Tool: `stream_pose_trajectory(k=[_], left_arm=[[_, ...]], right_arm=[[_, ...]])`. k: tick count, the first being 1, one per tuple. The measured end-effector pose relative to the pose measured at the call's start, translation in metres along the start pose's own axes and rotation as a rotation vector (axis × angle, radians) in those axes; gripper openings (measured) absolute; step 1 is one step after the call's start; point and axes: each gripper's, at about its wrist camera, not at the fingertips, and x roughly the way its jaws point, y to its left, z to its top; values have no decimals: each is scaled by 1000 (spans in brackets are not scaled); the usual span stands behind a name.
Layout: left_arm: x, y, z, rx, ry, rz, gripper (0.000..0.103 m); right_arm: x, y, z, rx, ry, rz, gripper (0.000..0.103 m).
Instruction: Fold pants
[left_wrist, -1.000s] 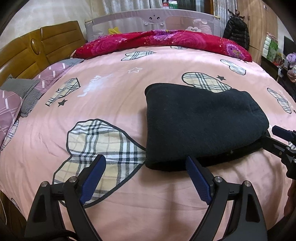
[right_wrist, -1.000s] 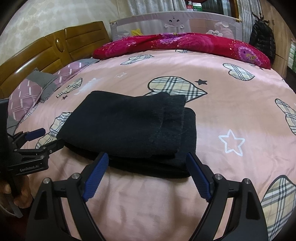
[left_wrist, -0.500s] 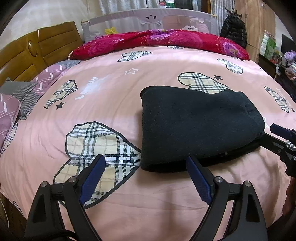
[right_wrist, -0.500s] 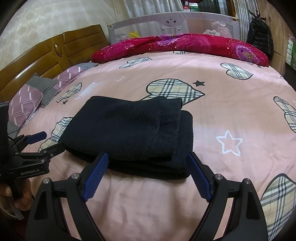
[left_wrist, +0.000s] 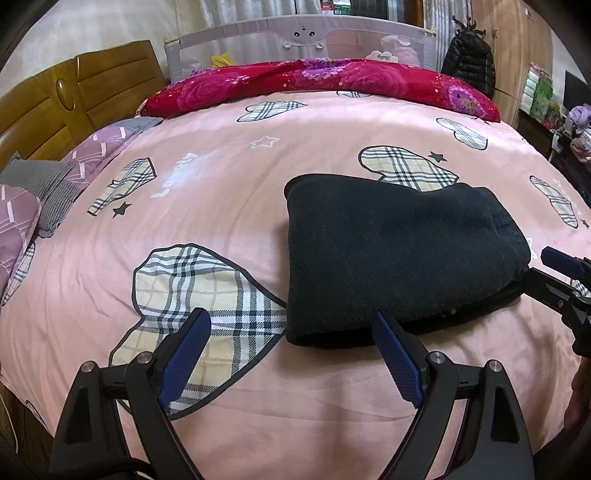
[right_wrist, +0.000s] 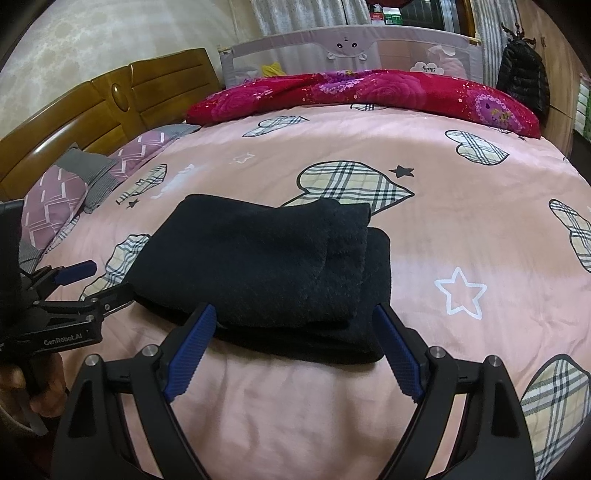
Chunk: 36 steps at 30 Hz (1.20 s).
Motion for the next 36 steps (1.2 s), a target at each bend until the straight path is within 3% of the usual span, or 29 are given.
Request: stream_pose_trajectory(k=[36], left_arm=[[-4, -2, 6, 13, -14, -5, 90]], right_arm=[[-4, 3, 3, 3, -12, 6, 87]])
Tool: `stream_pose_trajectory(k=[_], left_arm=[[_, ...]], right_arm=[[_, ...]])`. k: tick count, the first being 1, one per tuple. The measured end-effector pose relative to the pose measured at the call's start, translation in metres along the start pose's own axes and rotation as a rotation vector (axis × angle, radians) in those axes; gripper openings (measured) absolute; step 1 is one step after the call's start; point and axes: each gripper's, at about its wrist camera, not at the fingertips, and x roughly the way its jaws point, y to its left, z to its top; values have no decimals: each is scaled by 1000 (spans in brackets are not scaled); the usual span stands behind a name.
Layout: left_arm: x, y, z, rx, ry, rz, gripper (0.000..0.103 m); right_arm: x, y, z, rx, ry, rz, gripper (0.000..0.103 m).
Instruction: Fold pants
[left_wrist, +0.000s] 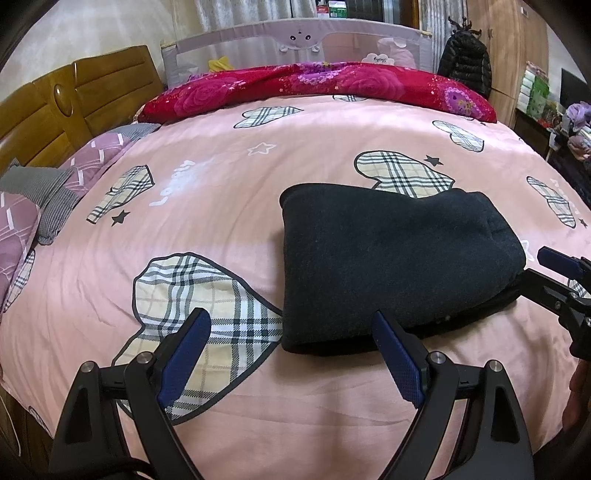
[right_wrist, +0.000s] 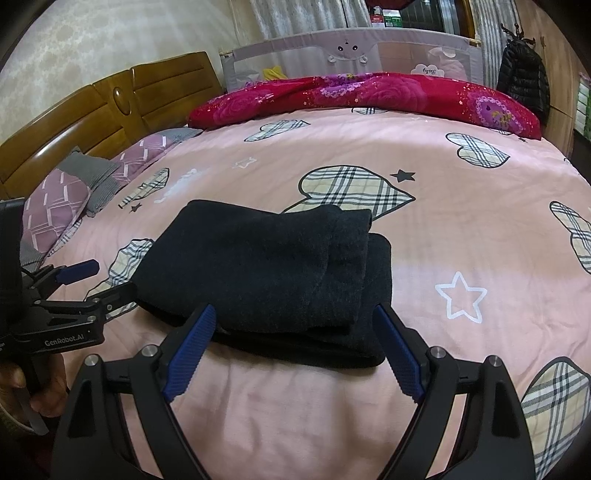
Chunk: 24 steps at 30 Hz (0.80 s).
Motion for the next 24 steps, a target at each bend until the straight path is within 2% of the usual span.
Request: stream_pose_trajectory(k=[24], left_arm=[[-2, -9, 5, 32, -5, 0, 90]], right_arm=[[-5, -2, 5, 2, -22, 6, 87]])
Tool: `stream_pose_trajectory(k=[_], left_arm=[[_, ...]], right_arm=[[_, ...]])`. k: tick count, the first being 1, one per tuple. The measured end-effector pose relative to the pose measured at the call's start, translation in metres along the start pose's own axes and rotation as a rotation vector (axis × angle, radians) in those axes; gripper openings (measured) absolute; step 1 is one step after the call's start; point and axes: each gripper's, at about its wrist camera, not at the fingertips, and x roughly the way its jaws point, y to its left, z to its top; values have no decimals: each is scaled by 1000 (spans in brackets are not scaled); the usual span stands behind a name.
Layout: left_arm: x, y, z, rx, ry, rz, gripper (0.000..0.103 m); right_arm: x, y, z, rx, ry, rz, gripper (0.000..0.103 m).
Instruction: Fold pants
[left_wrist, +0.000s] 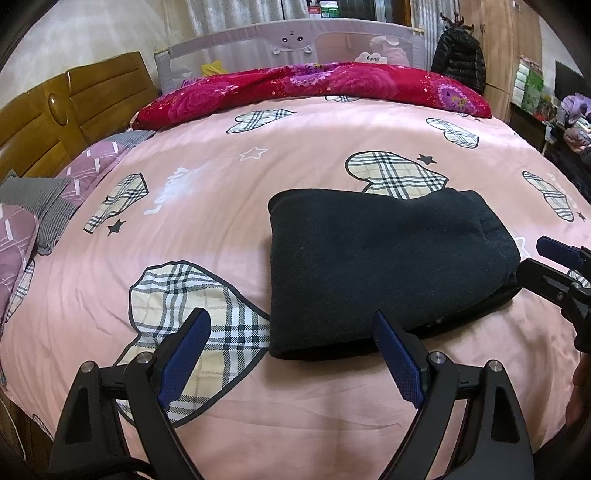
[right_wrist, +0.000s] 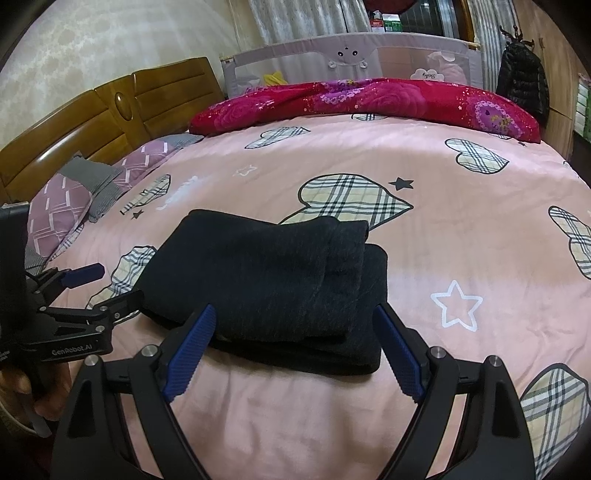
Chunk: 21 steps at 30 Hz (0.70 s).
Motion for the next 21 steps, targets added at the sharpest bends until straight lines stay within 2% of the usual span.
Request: stream_pose_trajectory(k=[21], left_arm=[[2, -14, 14, 33, -7, 5, 90]], right_arm=[[-4, -1, 6, 2, -16, 10, 87]])
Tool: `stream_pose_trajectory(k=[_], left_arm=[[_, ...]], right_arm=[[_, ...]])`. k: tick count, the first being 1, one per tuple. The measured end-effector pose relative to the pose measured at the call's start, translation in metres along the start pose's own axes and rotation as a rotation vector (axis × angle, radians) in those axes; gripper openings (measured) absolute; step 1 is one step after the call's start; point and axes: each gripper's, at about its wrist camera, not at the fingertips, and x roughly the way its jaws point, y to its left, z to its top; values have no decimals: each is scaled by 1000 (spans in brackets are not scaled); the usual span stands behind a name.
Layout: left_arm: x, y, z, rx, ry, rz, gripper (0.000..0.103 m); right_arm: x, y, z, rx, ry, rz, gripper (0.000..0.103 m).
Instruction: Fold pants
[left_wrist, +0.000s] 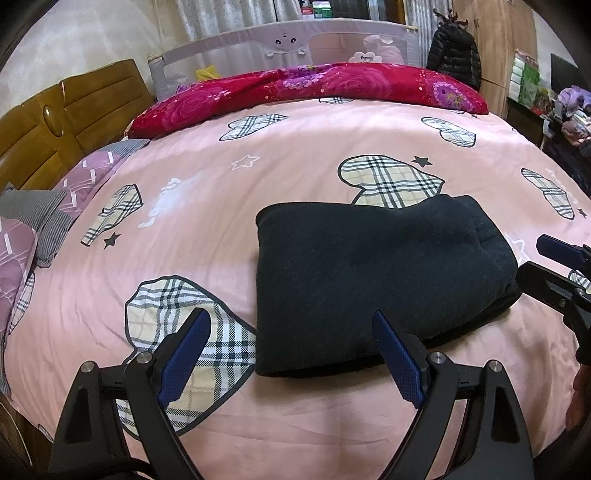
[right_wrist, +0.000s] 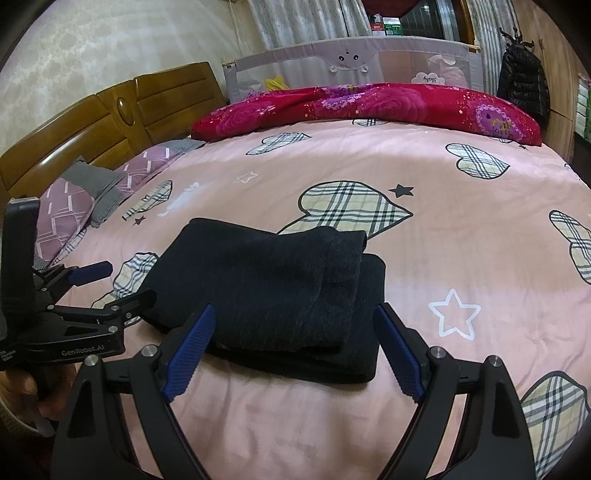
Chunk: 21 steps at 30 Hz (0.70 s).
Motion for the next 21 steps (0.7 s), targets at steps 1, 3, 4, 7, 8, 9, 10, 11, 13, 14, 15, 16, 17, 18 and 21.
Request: stream_pose_trajectory(k=[1, 3, 4, 7, 8, 9, 10, 11, 13, 14, 15, 16, 17, 18, 21], left_arm=[[0, -1, 0, 2, -2, 0, 90], [-1, -2, 0, 5, -3, 2, 90], [0, -3, 0, 5, -3, 4, 90], [1, -2, -1, -4, 2, 1, 89], [2, -2, -1, -5, 5, -1, 89], [3, -3, -1, -5, 7, 0, 89], [4, -3, -1, -3, 9, 3, 89], [4, -3, 0, -1, 9, 2, 89], [4, -3, 0, 2, 8, 6, 88], [4, -4, 1, 3, 6, 8, 88], [5, -4, 1, 4, 6, 8, 88], [6, -5, 2, 5, 6, 8, 88], [6, -6, 2, 5, 5, 9, 88], [6, -6, 3, 6, 4, 9, 88], [6, -8, 4, 13, -2, 14, 88]], right_arm=[[0, -1, 0, 0, 0, 1, 87], [0, -1, 1, 0, -2, 3, 87], [0, -1, 1, -1, -1, 4, 87], [0, -1, 1, -2, -1, 8, 87], [0, -1, 0, -3, -1, 8, 87], [1, 0, 0, -3, 0, 8, 87], [1, 0, -1, -3, 2, 8, 87], [1, 0, -1, -1, 3, 9, 87], [2, -1, -2, 1, 5, 9, 87], [3, -2, -2, 2, 6, 8, 87], [3, -2, -3, 3, 6, 8, 87], [3, -2, -2, 3, 6, 8, 87], [3, -3, -2, 5, 5, 8, 87], [3, -4, -3, 8, 4, 9, 87], [2, -6, -4, 12, 0, 12, 87]])
